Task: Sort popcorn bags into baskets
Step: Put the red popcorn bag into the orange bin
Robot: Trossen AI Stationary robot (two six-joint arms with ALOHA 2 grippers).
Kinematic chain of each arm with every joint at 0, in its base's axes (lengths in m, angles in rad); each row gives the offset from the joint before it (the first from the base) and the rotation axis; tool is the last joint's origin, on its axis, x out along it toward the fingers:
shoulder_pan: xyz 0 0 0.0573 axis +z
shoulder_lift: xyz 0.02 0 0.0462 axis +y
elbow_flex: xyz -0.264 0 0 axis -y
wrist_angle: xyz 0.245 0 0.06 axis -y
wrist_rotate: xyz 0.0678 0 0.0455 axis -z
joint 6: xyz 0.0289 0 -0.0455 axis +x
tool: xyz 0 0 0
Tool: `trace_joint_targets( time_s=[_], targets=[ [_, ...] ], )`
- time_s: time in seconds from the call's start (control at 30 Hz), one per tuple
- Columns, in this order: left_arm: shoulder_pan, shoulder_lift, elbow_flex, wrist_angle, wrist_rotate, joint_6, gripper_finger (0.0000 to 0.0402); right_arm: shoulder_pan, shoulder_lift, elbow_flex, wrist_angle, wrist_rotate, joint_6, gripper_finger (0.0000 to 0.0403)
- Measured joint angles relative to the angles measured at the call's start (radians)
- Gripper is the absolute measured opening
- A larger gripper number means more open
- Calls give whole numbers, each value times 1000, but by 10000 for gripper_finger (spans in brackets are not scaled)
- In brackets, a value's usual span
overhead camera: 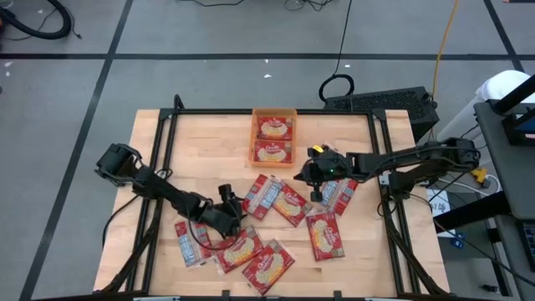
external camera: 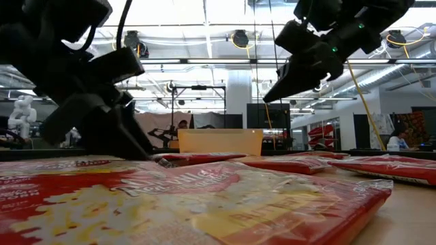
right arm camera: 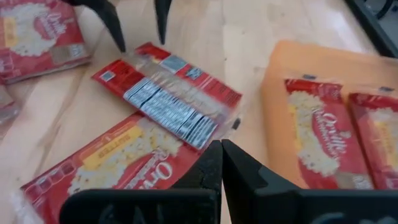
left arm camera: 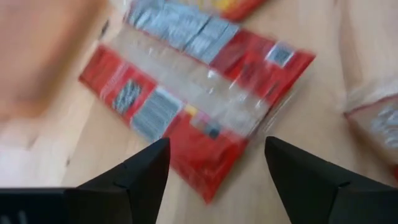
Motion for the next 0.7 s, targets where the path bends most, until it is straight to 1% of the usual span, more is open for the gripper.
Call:
trace_joint_targets(
  time_s=[0.07, 0.17, 0.23, 0.27, 0.33, 0.43, 0.53, 0.57, 0.6, 0.7],
  targets=[
    [6, 0, 1, -52, 4, -47, 267, 6, 0, 0, 6, 0, 5, 0],
    [22, -2, -9, -61, 13, -79, 267, 9, 0, 0, 26, 1, 4, 0],
    [41, -3, -13, -52, 28, -68, 264, 9, 0, 0, 51, 1, 4, 0],
    [53, -3, -13, -45, 49, -45, 256, 9, 0, 0, 60, 1, 3, 0],
    [75, -3, -13, -25, 95, 3, 226, 9, 0, 0, 74, 1, 3, 0],
    [104, -3, -13, -8, 153, 36, 149, 16, 0, 0, 74, 2, 6, 0],
    [123, -2, -12, -14, 136, 59, 52, 28, 0, 0, 75, 1, 6, 0],
    [127, -6, -9, -19, 126, 68, 28, 31, 0, 0, 75, 1, 6, 0],
    [131, -16, -8, -19, 117, 76, 16, 35, 3, 0, 75, 1, 6, 0],
    [150, -52, -6, 46, 114, 104, 14, 47, 10, 0, 70, 7, 6, 0]
  ],
)
